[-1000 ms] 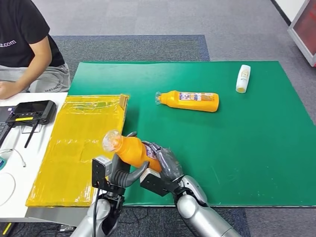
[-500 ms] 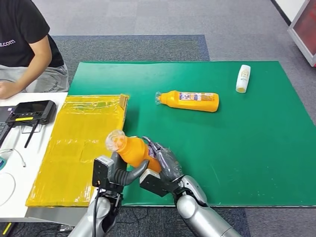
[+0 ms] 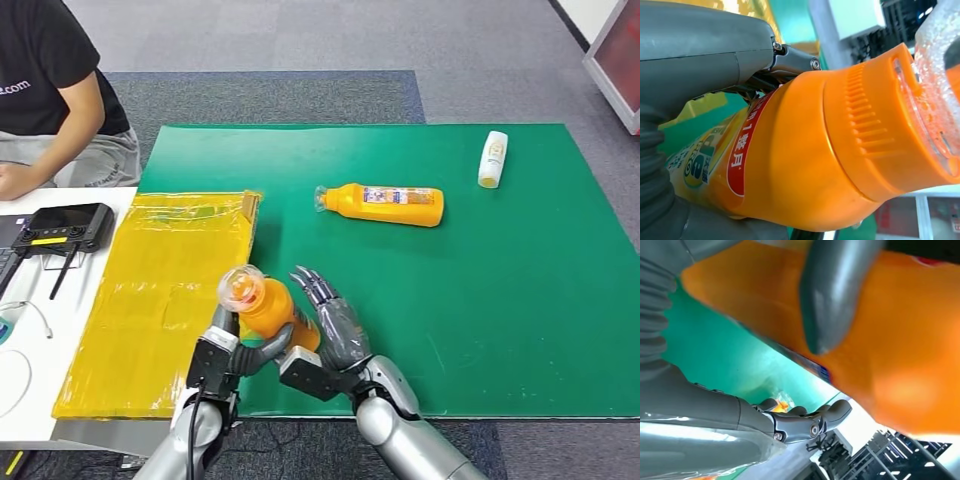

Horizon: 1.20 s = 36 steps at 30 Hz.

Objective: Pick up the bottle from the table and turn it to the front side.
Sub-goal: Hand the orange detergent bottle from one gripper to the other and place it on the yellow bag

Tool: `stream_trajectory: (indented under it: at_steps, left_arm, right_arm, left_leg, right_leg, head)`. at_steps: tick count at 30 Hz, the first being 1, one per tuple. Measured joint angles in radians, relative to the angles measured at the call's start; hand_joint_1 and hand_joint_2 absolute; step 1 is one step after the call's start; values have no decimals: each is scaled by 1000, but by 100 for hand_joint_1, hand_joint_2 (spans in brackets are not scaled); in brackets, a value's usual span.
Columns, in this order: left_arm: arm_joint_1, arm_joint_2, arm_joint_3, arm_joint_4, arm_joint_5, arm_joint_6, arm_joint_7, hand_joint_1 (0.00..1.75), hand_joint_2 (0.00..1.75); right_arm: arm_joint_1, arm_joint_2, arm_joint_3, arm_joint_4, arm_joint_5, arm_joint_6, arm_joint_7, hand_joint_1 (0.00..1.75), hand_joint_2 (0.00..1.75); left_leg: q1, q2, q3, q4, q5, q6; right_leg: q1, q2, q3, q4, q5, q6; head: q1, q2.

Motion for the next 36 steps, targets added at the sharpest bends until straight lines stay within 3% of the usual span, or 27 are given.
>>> stream_trajectory:
  at_steps: [10, 20, 36]
  left_arm:
    - [18, 37, 5, -49, -71, 51, -2, 175, 175]
    - [46, 80, 8, -104, -124, 14, 38, 175, 175]
    - [73, 193, 73, -185, -375, 10, 113, 175, 175]
  right_arm:
    - [5, 0, 0, 1, 6, -8, 0, 0, 0]
    - [8, 0, -10, 2, 31, -58, 7, 0, 0]
    - [58, 11, -69, 2, 49, -63, -10, 0, 0]
  left_leg:
    - [0, 0, 0, 0, 0, 0]
    - [0, 0, 0, 0, 0, 0]
    - [0, 0, 1, 0, 0, -1]
  right_leg:
    - [0, 0, 0, 0, 0, 0]
    - [0, 0, 0, 0, 0, 0]
    - [0, 1, 0, 0, 1, -2]
  head:
    - [0, 0]
    - [0, 0]
    - [0, 0]
